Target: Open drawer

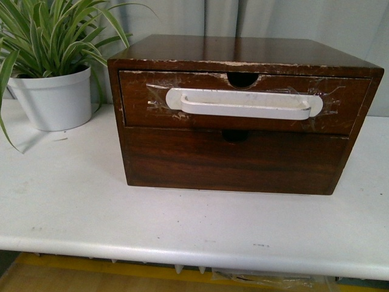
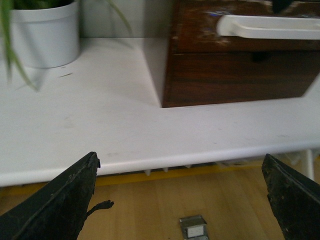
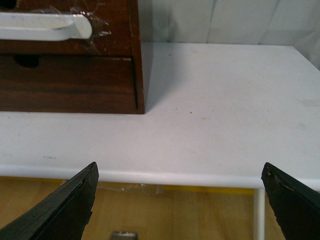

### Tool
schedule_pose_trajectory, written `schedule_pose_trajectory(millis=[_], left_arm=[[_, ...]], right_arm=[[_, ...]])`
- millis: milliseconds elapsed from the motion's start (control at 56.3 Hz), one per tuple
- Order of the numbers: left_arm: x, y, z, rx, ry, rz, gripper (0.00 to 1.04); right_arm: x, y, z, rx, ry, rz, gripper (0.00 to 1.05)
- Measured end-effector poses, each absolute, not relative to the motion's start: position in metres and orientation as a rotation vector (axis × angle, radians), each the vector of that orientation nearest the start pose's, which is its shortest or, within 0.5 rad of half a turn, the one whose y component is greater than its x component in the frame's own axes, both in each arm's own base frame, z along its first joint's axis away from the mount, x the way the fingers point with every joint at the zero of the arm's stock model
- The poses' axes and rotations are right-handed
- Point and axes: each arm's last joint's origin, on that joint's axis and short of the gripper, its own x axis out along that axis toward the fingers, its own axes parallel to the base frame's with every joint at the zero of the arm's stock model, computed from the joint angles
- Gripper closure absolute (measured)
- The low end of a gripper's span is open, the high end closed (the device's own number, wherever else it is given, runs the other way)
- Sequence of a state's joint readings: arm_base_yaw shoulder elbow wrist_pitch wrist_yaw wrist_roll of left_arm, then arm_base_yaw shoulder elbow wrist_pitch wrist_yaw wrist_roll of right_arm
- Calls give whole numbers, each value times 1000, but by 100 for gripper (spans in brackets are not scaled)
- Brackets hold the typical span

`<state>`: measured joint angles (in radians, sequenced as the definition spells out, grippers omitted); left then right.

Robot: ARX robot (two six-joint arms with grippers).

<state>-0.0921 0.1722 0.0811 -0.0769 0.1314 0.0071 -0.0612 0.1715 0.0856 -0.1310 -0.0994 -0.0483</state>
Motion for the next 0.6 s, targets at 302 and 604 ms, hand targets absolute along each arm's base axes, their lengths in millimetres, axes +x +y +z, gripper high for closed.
schedule_pose_trajectory(millis=[302, 604], left_arm=[[143, -31, 205, 241, 138, -573, 6], [214, -48, 229, 458, 285, -858, 6]], right_arm=[[140, 10, 204, -211, 340, 264, 9], [197, 21, 238, -386, 429, 465, 9]])
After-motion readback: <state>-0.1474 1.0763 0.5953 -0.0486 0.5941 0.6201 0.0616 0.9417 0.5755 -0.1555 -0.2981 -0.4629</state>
